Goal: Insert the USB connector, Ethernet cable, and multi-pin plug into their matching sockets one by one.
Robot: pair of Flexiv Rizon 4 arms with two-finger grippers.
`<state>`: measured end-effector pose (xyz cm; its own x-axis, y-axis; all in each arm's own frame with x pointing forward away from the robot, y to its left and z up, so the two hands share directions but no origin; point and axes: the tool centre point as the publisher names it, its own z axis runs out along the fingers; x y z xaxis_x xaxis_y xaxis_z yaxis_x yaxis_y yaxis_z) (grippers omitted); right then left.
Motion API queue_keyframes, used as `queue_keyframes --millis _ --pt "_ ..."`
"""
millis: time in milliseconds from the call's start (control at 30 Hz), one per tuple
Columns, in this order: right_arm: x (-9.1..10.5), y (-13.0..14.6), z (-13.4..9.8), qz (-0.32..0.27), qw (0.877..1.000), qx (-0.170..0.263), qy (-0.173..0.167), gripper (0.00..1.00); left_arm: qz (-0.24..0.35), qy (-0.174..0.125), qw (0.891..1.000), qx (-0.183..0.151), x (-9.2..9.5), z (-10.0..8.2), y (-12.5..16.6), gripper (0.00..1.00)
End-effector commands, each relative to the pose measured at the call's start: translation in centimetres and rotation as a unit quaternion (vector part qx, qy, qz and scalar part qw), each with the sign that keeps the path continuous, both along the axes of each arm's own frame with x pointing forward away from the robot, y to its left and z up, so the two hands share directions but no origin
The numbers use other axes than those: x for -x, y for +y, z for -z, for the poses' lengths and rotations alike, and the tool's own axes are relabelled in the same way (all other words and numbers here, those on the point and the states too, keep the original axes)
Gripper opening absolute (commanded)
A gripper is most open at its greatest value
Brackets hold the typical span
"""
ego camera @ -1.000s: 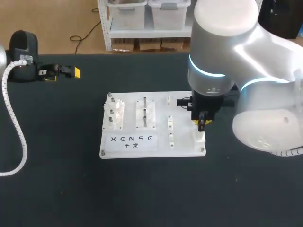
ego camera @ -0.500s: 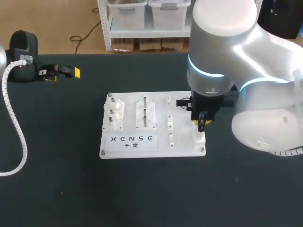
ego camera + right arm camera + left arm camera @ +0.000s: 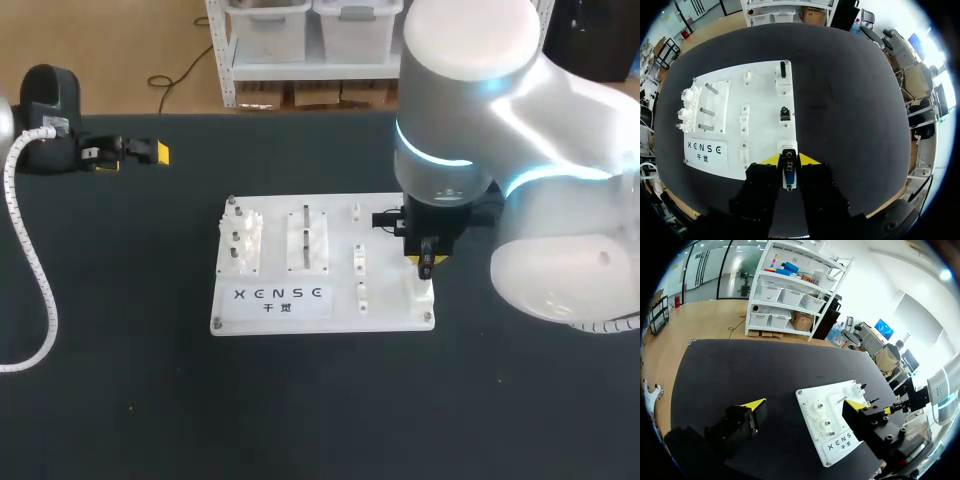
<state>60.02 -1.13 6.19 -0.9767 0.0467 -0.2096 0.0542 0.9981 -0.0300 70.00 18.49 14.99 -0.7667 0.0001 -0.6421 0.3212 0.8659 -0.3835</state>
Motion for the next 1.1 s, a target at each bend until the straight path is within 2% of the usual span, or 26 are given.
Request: queue_keyframes --millis 33,1100 --pt "0.49 -0.1 0.46 0.0 1.0 0.0 -0.006 0.0 0.0 0.0 1.0 0.0 0.0 0.0 0.0 1.0" --pt "1.11 -0.08 0.39 -0.012 1.0 0.003 -0.016 0.0 0.0 0.0 1.0 0.0 0.0 0.0 0.0 1.0"
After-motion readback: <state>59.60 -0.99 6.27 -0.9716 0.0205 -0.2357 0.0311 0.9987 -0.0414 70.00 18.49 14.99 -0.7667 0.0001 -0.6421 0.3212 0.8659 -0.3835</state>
